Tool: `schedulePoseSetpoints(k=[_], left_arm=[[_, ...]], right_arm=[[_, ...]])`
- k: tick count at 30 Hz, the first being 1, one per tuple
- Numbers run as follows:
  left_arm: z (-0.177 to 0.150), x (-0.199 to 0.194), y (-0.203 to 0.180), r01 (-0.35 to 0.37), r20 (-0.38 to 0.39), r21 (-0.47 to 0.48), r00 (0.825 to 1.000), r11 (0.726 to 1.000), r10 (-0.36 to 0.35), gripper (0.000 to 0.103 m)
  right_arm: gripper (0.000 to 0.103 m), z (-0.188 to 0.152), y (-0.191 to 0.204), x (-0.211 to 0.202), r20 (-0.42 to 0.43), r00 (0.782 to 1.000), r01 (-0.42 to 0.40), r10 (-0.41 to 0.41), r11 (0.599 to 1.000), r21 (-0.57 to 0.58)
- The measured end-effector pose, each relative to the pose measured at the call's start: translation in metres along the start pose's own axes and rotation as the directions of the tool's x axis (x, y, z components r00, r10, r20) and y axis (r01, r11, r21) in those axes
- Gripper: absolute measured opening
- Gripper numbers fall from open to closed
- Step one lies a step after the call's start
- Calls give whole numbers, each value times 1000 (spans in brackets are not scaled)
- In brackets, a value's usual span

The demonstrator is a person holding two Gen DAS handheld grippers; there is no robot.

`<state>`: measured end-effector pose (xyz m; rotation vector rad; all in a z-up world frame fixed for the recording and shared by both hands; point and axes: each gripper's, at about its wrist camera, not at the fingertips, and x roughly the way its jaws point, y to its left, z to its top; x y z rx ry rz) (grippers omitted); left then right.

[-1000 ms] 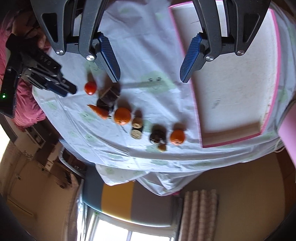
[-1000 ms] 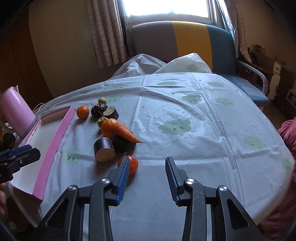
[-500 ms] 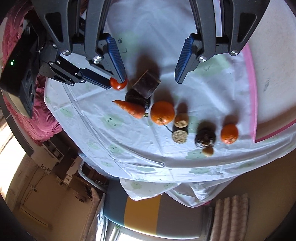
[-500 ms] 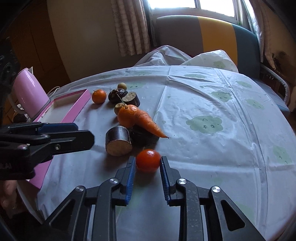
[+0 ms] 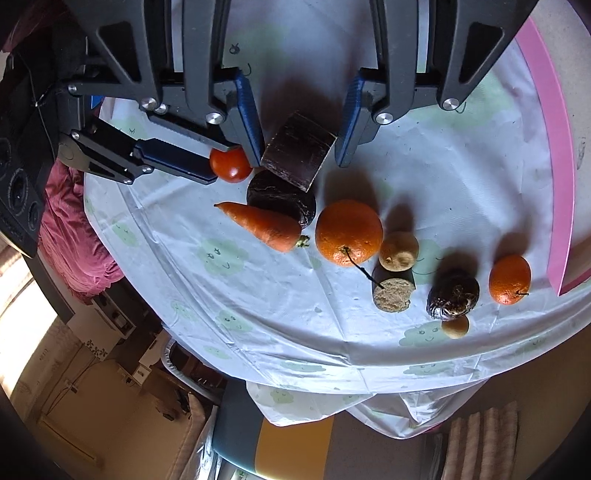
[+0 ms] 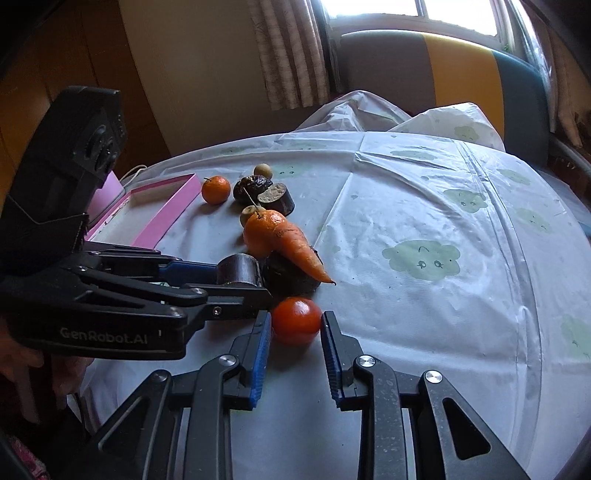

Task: Organize fruits
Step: 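Grasp the dark cylindrical slice with the left tool while the right tool grasps the cherry tomato, then carry the slice into the tray and open the left tool while the right tool releases the tomato there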

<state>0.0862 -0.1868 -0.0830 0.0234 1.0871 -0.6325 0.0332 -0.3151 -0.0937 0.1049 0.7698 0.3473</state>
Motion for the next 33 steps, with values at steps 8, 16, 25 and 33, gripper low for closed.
schedulePoseSetpoints(k=[8,16,25,33], left_arm=[[-9,-15,6,-16,18,-64,1000,998,17,39],[-31,-56,25,-177,50,-120,982,977,184,40],[-57,-124,81,-278,159,-251,933,927,322,40],[-88,-162,134,-357,175,-388,876,849,449,40]], right_arm=[[28,7,-2,6,-45,999,-28,28,1000,-4],[27,0,17,-3,-66,998,14,-15,1000,-12],[27,3,59,-12,-60,997,43,-46,998,-38],[27,28,132,-2,-56,998,-49,42,991,-127]])
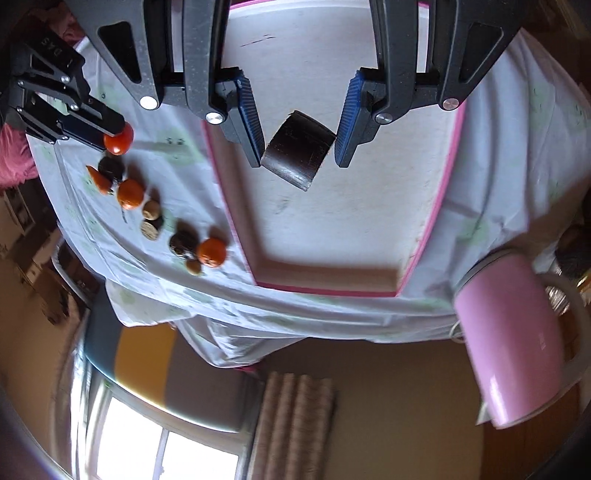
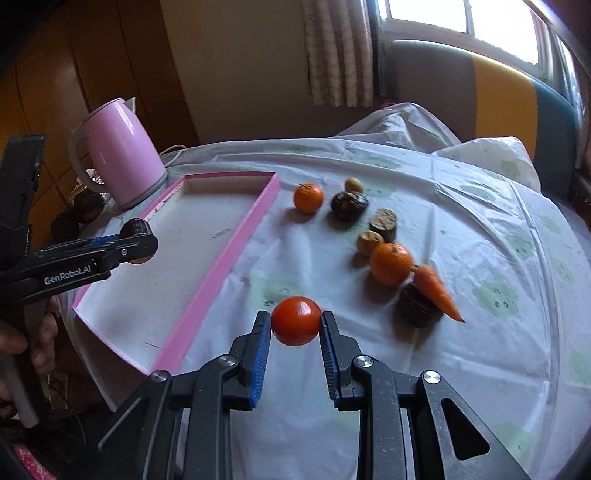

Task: Organize fruits
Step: 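Carry the slice into the tray and open the left tool while the right tool releases the tomato there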

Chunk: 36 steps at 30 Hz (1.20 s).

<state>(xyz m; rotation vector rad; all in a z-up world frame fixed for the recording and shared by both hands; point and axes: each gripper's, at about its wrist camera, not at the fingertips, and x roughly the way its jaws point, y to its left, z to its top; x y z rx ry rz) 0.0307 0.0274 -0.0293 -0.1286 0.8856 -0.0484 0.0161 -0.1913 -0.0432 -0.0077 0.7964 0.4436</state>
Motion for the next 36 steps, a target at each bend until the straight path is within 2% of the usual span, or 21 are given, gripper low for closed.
schedulePoseSetpoints(k=[5,8,13,16,25,34,36], left_arm=[[-4,-7,28,-37,26,-56,999,998,39,40],[-6,-10,42,-53,36,-80,998,995,56,40],[-9,-16,52,-57,45,-103,997,993,62,42],[-10,-21,56,-50,57,-111,997,993,57,53],[-11,-28,58,-57,74,-110,995,992,66,54],[-12,-32,58,-61,75,-111,995,992,70,54],[-13,-34,55,-51,79,-106,995,993,60,54]], right_arm=[[27,21,46,16,-21,996,-92,91,995,-49],[27,32,68,28,-41,993,-114,111,990,-78],[27,42,87,52,-79,993,-97,90,991,-96],[27,47,90,63,-90,993,-89,82,993,-74],[29,55,100,83,-75,997,-36,32,998,-50],[30,47,103,67,-36,999,-1,0,999,-51],[34,44,103,59,-17,1000,14,-15,998,-55]])
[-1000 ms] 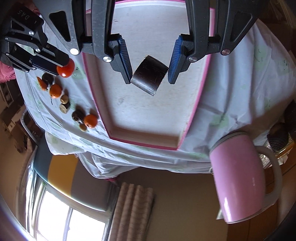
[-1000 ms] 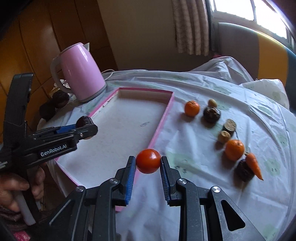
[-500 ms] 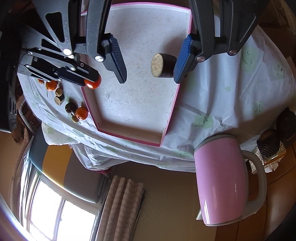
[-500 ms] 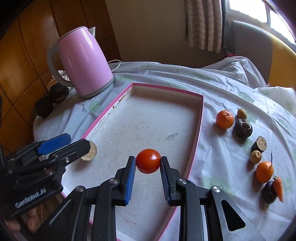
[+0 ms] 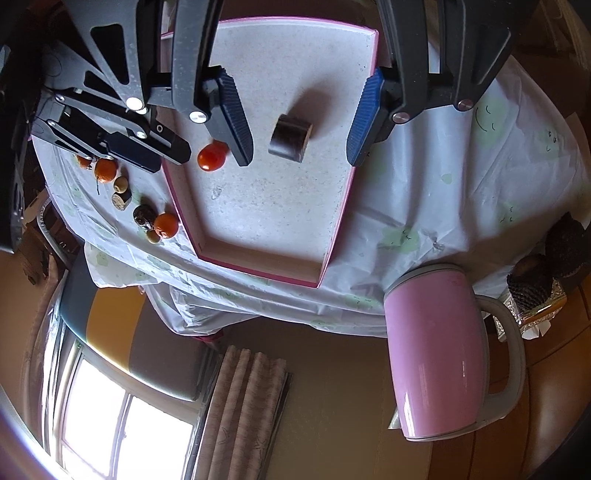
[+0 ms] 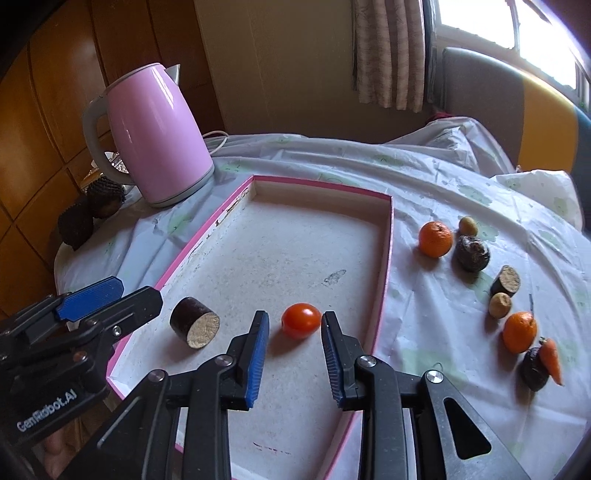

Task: Organize fruits
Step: 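Carry the slice into the tray and open the left tool while the right tool releases the tomato there, then withdraw both open tools from the tray toward the remaining produce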

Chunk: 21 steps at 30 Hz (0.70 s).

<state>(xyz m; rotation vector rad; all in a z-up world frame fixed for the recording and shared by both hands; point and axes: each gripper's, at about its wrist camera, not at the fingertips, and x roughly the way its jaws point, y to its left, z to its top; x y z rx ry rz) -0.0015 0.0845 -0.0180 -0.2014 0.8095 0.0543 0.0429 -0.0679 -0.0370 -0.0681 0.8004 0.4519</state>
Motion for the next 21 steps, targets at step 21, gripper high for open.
schedulePoseSetpoints(k=[21], left_arm=[[-5,-16,-20,81,27,54,996,995,-82,53]], right_arm=[[39,-28,-74,-51,25,994,107,-111,987,116]])
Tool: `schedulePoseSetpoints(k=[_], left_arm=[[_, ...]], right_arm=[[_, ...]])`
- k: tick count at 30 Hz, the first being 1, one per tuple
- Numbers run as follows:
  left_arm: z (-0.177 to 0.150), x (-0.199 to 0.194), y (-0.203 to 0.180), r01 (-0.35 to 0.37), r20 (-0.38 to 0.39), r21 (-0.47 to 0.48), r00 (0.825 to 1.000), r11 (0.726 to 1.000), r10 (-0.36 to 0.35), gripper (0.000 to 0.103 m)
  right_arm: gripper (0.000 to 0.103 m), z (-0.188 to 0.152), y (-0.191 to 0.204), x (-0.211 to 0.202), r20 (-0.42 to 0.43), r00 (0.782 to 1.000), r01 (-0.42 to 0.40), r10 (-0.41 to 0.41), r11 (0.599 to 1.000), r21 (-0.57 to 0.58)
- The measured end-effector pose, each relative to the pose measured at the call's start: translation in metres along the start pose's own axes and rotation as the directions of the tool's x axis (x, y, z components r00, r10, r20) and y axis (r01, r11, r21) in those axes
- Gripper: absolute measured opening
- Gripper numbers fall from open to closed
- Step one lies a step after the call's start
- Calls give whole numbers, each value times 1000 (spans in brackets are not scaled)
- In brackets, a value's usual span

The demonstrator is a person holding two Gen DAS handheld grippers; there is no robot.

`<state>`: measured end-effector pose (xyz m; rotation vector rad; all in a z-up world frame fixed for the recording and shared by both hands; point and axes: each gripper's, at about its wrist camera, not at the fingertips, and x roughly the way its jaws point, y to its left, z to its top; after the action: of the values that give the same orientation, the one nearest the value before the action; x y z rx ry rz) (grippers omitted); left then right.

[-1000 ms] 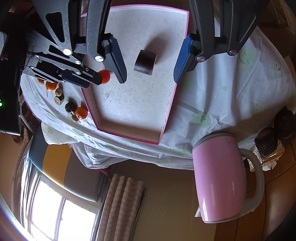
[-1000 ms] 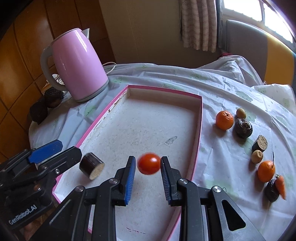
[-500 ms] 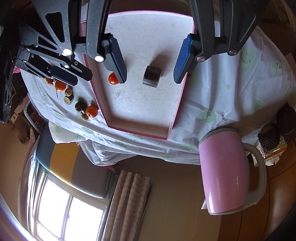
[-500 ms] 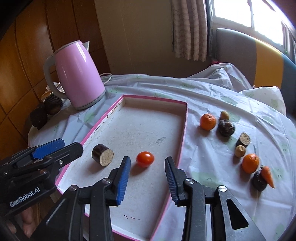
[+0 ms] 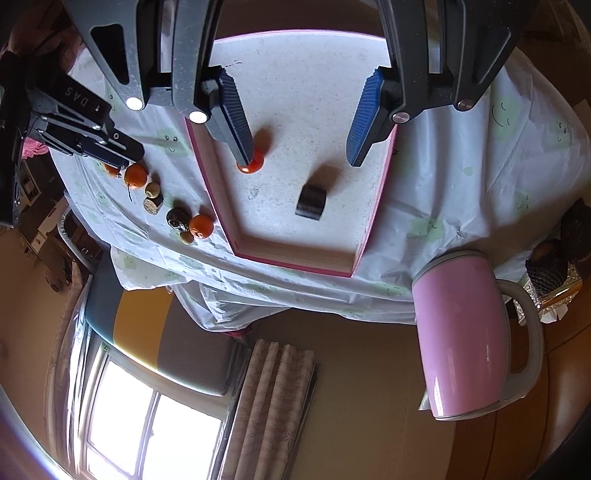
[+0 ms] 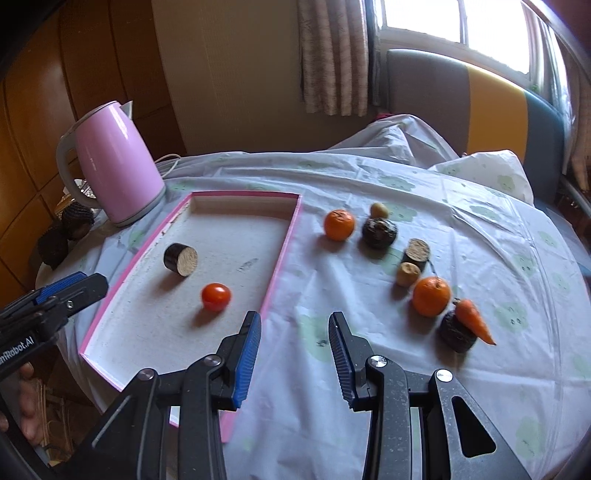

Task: Organize fruits
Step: 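Withdraw both open tools from the tray toward the remaining produce, then close the right tool around the orange carrot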

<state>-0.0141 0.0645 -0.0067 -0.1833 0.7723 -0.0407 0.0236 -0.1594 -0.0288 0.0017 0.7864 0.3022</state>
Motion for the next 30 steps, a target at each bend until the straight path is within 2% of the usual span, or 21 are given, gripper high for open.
schedulePoseSetpoints(k=[6,16,22,30], left_arm=[[-1,6,-13,20,-13,35,1000,999,-20,53],[-9,28,-49,90,-96,133,992,987,-77,53],[-11,36,-63,127,-126,164,986,978,-107,53],[-13,44,-70,131,-157,175,982,976,-103,53]], right_arm=[[39,-7,-38,-6,-4,1000,29,-29,999,46],[39,-9,-102,-4,-18,996,84,-83,992,96],[45,2,-123,8,-26,993,114,-113,991,71],[44,7,-141,42,-102,989,114,-110,993,41]])
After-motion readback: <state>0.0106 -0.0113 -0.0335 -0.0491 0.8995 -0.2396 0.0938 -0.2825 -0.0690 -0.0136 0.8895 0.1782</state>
